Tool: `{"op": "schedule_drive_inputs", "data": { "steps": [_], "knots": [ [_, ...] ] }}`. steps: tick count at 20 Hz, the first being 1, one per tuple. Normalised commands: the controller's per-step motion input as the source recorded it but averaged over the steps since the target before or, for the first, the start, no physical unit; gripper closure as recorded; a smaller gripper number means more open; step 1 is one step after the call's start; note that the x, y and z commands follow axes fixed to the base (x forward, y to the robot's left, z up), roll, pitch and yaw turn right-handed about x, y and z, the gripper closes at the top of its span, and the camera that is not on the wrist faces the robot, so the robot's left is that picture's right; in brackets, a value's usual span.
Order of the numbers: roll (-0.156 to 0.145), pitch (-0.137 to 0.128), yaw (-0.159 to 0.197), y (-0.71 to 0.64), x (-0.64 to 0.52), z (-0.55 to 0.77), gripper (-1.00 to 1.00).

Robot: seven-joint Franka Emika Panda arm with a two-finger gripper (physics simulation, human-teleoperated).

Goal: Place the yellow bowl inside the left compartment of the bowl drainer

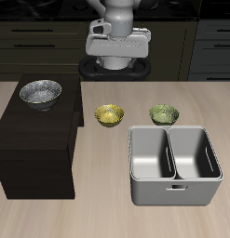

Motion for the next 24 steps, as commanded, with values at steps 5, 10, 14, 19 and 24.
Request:
{"op": "schedule_drive_inputs", "data": {
  "steps": [5,10,14,19,24],
  "knots": [
    [0.016,0.009,-0.038,0.11,-0.12,-0.35,-1.00],
    [-0.005,-0.067,0.030,0.14,-0.14,-0.33,-1.00],
    [-0.036,0.000,-0.034,0.01,-0.02,-0.27,-1.00],
    [-0.012,0.009,-0.012,0.02,-0.10,-0.45,-1.00],
    [0.013,0.022,0.008,0.06,0.04,-0.30,-1.00]
  ]
}}
